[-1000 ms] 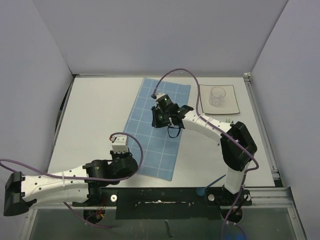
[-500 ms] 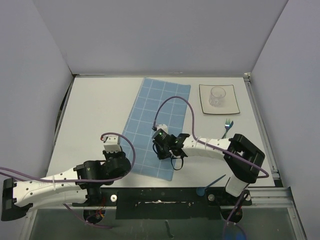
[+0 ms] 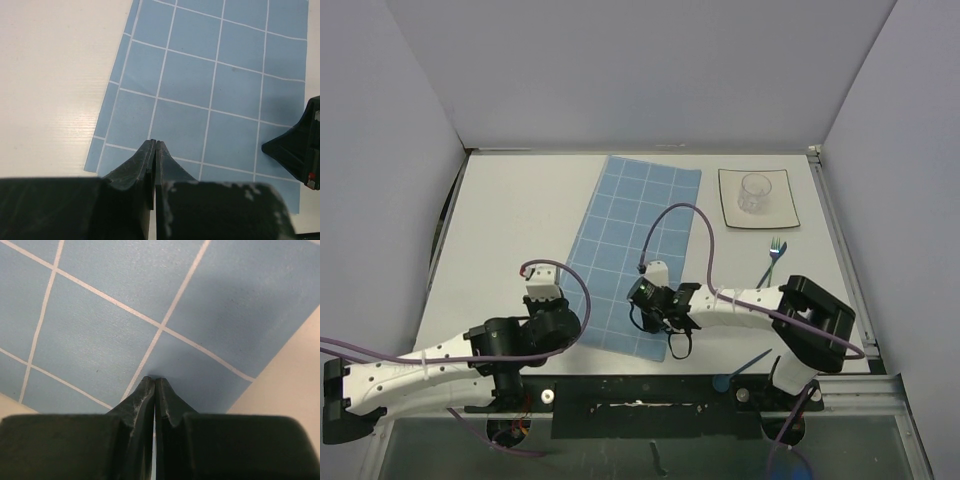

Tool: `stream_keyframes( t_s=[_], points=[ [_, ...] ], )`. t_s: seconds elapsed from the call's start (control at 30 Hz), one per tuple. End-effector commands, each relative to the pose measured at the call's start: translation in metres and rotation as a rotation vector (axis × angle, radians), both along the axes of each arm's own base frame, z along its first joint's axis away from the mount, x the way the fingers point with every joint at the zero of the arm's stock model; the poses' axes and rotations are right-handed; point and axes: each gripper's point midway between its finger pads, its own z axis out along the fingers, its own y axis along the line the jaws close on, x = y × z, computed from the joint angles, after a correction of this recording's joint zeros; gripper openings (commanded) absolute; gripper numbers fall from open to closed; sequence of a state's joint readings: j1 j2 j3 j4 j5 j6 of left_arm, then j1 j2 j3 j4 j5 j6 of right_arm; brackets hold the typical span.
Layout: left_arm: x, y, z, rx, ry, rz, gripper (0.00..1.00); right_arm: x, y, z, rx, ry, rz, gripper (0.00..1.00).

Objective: Set the dinner table for one person
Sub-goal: Move the napkin to the center of the board.

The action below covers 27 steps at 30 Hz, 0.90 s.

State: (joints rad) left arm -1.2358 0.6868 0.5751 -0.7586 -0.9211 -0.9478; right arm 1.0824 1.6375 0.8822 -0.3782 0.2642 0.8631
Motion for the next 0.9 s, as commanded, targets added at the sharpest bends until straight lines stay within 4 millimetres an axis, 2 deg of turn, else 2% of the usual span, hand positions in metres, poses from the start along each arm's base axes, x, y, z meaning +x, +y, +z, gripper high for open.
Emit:
stream_keyframes(
  t_s=[0.0, 0.1, 0.3, 0.57, 0.7, 0.87],
  points=[
    [0.011, -0.004, 0.030, -0.024, -0.058, 0.022, 0.00, -0.060, -0.093, -0.045, -0.306, 0.197, -0.146, 0.00],
    [0.016, -0.007, 0.035, -0.017, -0.062, 0.015, 0.00, -0.080, -0.117, -0.057, -0.307, 0.253, -0.237, 0.00],
    [0.025, -0.021, 0.035, -0.031, -0.046, -0.017, 0.00, -0.096, -0.137, -0.065, -0.255, 0.289, -0.312, 0.00],
    [0.029, -0.030, 0.033, -0.028, -0.024, -0.035, 0.00, -0.098, -0.162, -0.049, -0.273, 0.247, -0.429, 0.00],
    [0.031, -0.034, 0.036, -0.027, -0.027, -0.048, 0.00, -0.098, -0.171, -0.042, -0.206, 0.242, -0.492, 0.00],
    [0.033, -0.038, 0.039, -0.037, -0.033, -0.058, 0.00, -0.088, -0.180, -0.016, -0.114, 0.154, -0.569, 0.00]
  ],
)
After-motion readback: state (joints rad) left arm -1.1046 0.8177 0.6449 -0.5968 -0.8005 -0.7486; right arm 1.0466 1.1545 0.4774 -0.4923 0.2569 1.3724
